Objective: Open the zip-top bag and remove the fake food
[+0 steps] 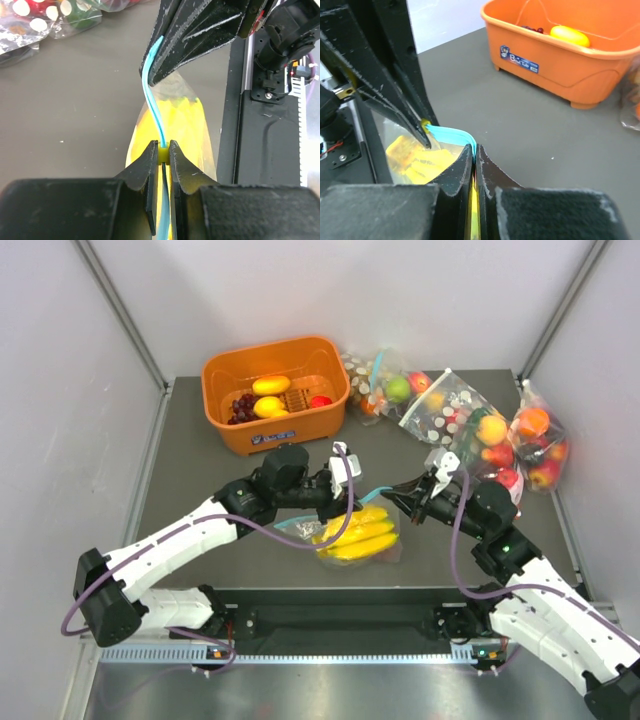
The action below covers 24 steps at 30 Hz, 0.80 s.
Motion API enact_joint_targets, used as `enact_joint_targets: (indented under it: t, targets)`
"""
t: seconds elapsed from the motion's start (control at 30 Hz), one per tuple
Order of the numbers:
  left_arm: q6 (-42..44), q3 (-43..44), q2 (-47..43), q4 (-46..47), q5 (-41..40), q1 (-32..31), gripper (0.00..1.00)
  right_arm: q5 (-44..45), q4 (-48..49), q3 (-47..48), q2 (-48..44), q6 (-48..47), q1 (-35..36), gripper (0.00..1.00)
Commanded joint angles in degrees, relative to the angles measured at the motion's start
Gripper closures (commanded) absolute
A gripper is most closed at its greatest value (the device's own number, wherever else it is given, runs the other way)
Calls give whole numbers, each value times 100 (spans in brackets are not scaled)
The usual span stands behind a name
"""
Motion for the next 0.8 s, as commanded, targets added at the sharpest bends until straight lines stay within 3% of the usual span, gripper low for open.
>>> enact_joint_targets:
  t: [0.0, 0.33, 0.77]
  targets:
    - [-49, 116, -281, -30, 55, 16, 93, 694, 405, 426, 113, -247, -175, 100]
    - [-110, 90, -333, -13, 11, 25, 94, 783, 572, 707, 508, -300, -535, 100]
    - [-611, -7, -474, -4, -384, 16, 93, 317, 1011, 804, 1035, -45, -1554, 100]
